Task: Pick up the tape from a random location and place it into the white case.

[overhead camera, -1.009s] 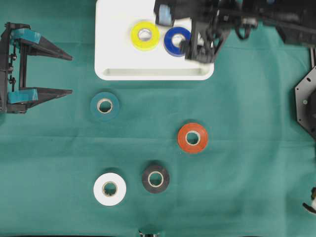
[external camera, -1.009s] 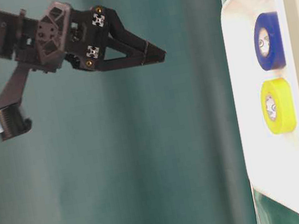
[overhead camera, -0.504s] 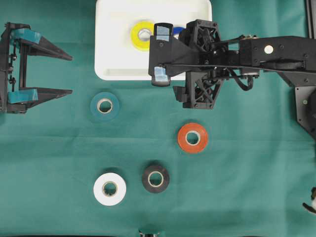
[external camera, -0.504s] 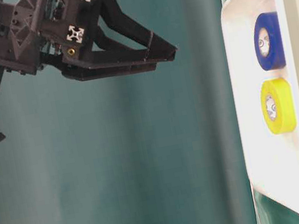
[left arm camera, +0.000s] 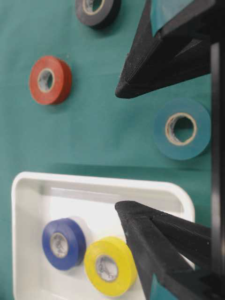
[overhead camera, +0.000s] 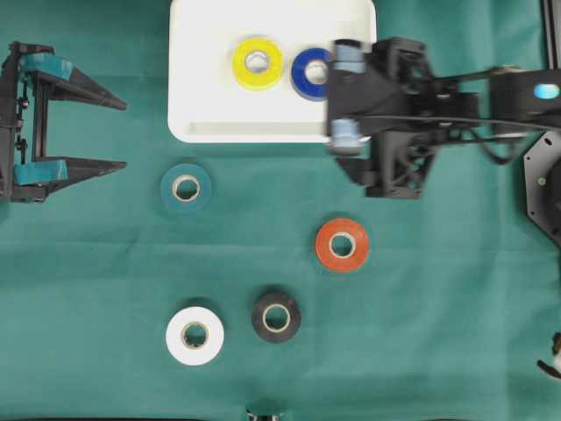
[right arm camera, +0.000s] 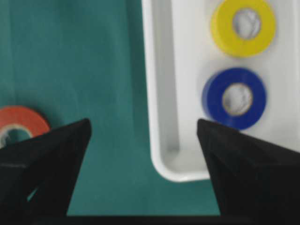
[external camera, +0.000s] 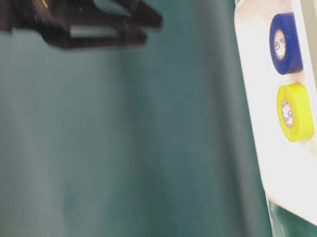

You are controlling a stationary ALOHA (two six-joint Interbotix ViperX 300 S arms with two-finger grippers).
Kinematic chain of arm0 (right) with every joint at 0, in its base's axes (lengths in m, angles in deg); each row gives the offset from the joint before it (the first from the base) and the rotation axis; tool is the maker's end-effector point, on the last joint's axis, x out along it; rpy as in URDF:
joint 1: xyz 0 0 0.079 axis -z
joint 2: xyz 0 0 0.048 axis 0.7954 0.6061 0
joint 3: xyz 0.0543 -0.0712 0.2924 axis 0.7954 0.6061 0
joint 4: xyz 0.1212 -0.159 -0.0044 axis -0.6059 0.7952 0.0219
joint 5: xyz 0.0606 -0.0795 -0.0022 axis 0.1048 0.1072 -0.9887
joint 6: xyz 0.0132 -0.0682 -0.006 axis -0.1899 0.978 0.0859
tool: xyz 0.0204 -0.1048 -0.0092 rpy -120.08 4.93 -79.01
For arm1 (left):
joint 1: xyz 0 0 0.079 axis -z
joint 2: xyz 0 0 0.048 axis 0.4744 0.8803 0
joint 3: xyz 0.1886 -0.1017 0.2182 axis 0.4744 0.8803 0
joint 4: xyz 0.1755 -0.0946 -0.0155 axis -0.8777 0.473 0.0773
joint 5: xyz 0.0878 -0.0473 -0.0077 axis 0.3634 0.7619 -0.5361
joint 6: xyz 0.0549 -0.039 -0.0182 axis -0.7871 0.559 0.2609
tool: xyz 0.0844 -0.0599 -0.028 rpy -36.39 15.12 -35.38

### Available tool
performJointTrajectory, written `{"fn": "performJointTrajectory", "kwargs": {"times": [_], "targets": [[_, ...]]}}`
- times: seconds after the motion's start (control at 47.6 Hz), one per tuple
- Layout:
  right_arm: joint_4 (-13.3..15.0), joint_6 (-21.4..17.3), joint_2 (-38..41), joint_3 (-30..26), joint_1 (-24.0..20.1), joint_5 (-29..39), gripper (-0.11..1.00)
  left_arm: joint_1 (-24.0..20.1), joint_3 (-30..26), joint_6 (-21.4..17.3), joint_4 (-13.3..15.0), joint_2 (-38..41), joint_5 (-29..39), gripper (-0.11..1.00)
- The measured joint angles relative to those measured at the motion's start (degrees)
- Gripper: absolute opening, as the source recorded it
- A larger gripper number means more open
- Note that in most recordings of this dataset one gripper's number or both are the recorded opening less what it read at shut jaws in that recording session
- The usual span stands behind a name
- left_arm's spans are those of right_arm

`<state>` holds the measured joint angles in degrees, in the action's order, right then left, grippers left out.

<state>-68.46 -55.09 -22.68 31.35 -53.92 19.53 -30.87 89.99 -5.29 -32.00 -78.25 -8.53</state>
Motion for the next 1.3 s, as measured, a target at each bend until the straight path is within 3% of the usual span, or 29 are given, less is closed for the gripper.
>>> {"fn": "performJointTrajectory", "kwargs": {"times": [0.42,0.735,0.946,1.303], "targets": [[0.09,-2.72,-23.29,23.03,1.41,-21.18,0.9,0.0,0.09,0.0,-0.09,-0.18,0.09,0.98],[0.09,-3.08,-28.56,37.53,4.48,-36.3,0.9,0.0,0.0,0.0,0.0,-0.26,0.09,0.98],[0.09,-3.08,-28.13,41.4,4.66,-41.66,0.9,0.0,0.0,0.0,0.0,-0.26,0.18,0.98],[0.09,-3.08,-27.6,41.75,5.45,-42.45,0.9,0.09,0.09,0.0,0.0,-0.26,0.18,0.98]]}}
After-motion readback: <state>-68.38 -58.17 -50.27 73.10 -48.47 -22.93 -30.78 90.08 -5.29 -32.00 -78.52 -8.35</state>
